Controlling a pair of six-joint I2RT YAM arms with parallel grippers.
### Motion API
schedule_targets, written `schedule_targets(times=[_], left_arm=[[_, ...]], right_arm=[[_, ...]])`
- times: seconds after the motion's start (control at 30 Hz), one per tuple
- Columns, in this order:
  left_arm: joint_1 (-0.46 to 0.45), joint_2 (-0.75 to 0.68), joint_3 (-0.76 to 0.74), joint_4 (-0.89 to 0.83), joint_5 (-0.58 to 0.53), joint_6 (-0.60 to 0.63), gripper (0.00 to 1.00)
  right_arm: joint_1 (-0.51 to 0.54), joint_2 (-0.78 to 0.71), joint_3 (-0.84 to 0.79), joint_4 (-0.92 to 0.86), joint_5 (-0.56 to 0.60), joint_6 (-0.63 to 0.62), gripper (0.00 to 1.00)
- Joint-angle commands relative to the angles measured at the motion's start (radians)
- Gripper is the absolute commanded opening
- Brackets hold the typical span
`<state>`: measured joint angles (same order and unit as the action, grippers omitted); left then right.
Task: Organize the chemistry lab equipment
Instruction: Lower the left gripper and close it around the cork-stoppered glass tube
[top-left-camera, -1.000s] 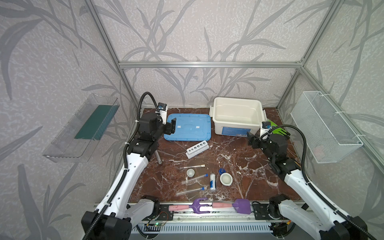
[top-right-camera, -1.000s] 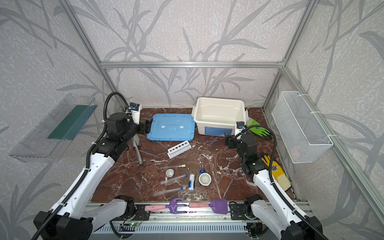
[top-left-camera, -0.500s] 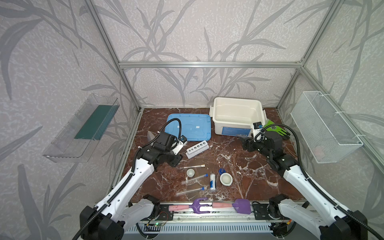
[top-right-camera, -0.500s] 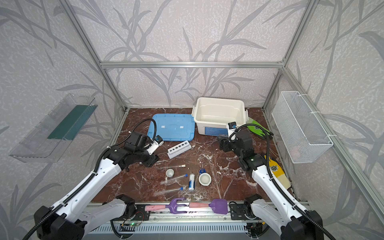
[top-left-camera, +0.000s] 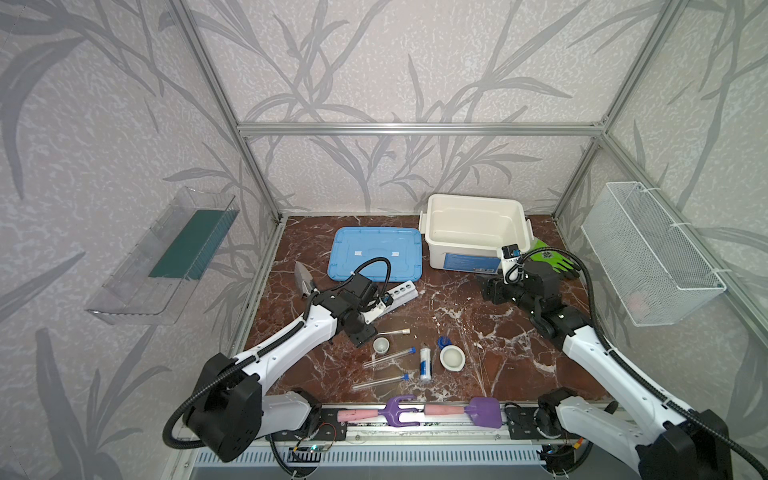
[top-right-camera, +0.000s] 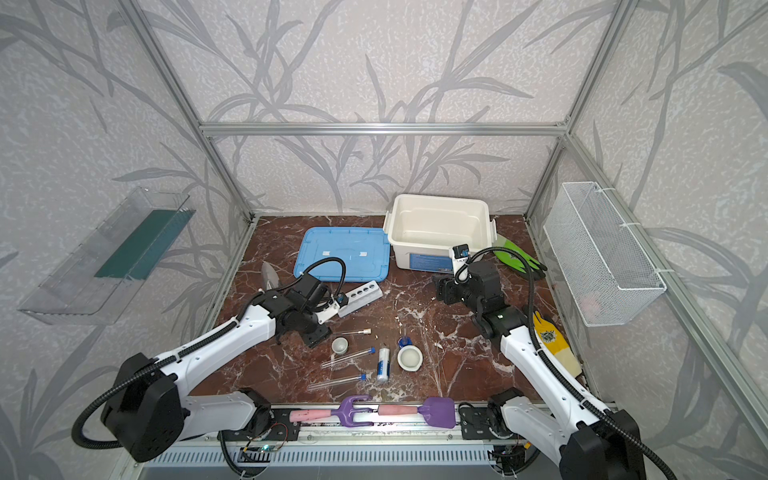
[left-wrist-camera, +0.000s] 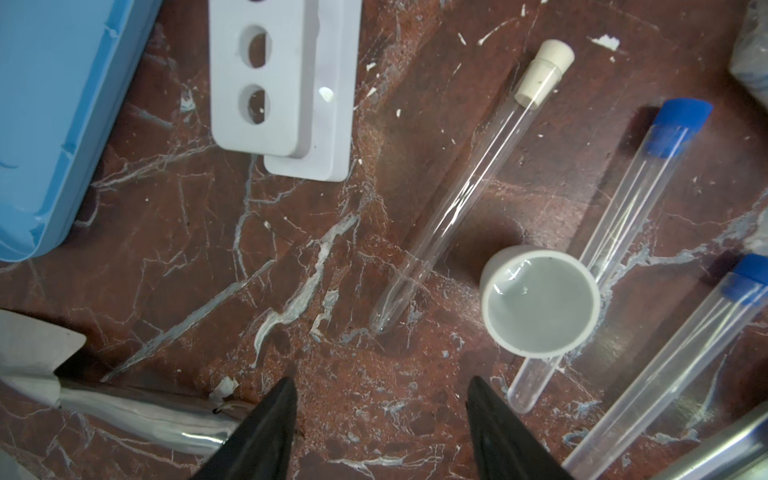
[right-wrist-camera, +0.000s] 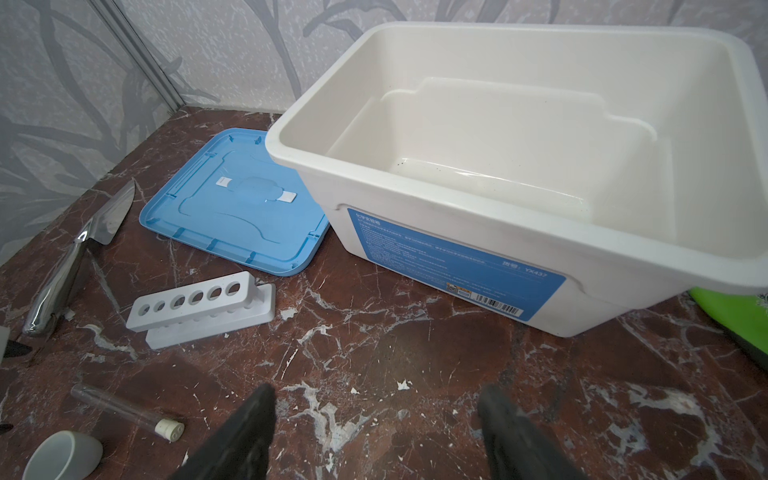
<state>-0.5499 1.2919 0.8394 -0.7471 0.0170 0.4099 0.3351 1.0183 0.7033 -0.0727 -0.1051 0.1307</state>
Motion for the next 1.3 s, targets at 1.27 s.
schedule_targets(times=[1.27], left_arm=[[-0.033, 0.309, 0.074, 0.061, -0.037, 0.106, 0.36]], right_arm=[[0.007, 0.066, -0.036, 0.078, 0.01, 0.0, 0.74]])
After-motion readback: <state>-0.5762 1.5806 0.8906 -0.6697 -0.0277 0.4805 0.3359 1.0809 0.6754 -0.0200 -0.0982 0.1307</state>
